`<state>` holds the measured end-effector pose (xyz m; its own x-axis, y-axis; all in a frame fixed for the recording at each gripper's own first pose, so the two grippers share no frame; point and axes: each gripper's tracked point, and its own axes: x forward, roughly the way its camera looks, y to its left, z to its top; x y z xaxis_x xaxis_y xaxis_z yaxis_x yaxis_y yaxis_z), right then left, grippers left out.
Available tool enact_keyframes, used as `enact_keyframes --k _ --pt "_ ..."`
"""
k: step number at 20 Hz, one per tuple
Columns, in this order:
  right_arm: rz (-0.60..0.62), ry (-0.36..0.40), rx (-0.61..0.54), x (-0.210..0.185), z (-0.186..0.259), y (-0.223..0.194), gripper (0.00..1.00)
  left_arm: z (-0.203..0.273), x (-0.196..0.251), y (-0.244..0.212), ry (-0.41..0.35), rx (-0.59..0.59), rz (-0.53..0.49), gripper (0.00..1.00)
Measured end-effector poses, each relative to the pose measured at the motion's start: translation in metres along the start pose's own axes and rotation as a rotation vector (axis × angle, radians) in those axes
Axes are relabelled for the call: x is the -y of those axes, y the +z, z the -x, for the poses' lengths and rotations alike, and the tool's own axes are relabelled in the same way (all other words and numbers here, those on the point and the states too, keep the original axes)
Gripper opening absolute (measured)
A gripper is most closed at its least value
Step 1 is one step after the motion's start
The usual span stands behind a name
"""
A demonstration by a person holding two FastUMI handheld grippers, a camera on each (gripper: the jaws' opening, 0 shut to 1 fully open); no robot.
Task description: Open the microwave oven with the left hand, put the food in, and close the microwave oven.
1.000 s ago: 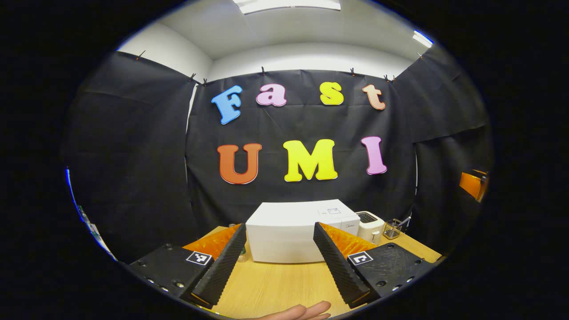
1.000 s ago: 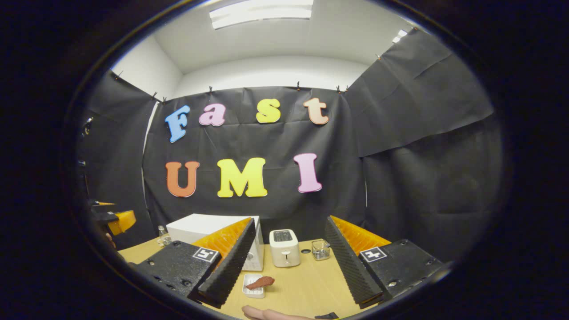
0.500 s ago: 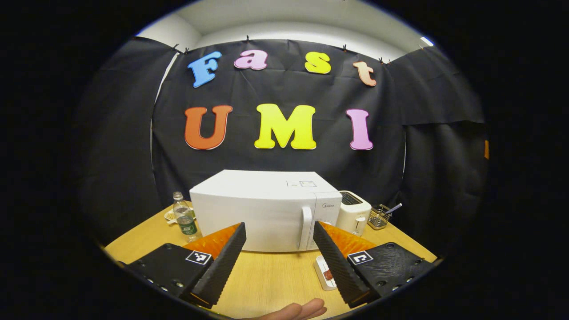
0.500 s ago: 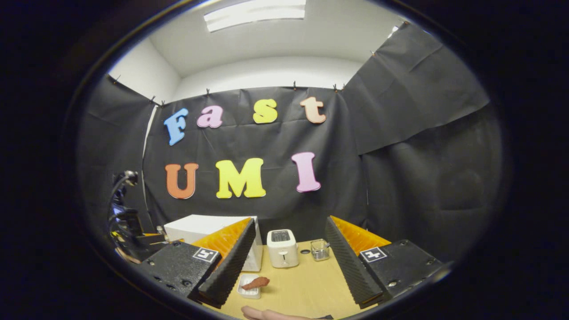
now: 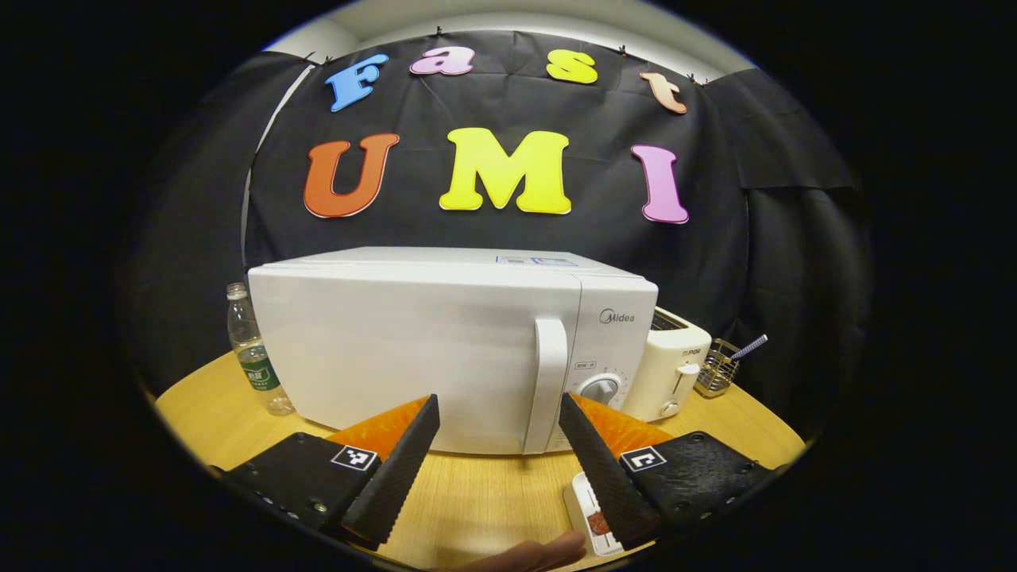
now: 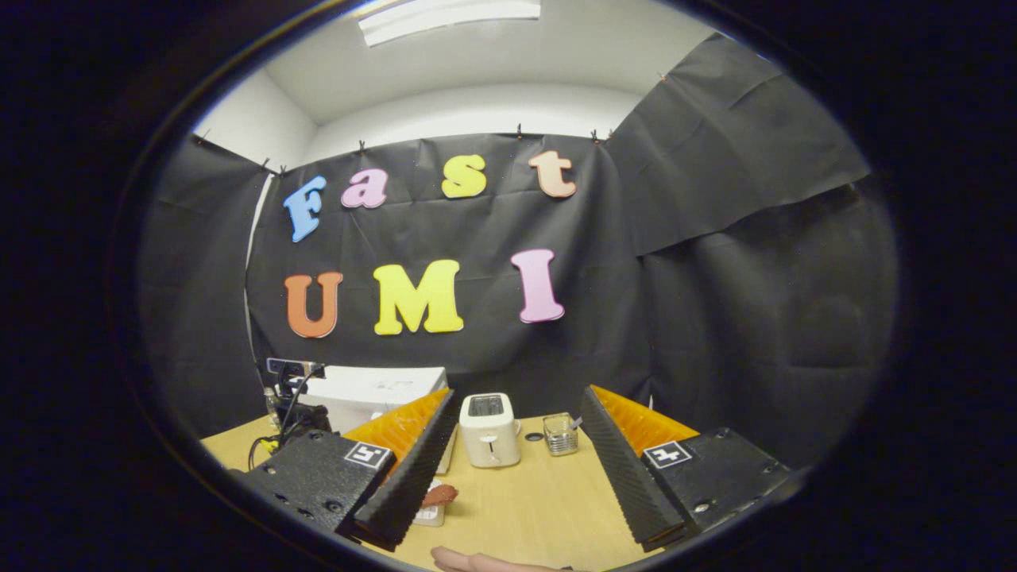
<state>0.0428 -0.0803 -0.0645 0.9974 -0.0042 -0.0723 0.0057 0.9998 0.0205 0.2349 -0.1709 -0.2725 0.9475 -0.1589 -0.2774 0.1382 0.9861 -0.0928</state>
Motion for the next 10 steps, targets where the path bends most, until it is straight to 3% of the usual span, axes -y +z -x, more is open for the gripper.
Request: enact_keyframes --k 3,10 --pt "0.015 -0.017 -0.011 0.015 -0.004 -0.007 1.00 -0.017 0.016 -0.010 -0.041 0.012 0.005 0.93" --pt "0.033 -0.050 -0.034 0.040 -0.003 -0.021 1.00 -0.054 0.010 -0.009 0.034 -0.006 -0.012 0.93"
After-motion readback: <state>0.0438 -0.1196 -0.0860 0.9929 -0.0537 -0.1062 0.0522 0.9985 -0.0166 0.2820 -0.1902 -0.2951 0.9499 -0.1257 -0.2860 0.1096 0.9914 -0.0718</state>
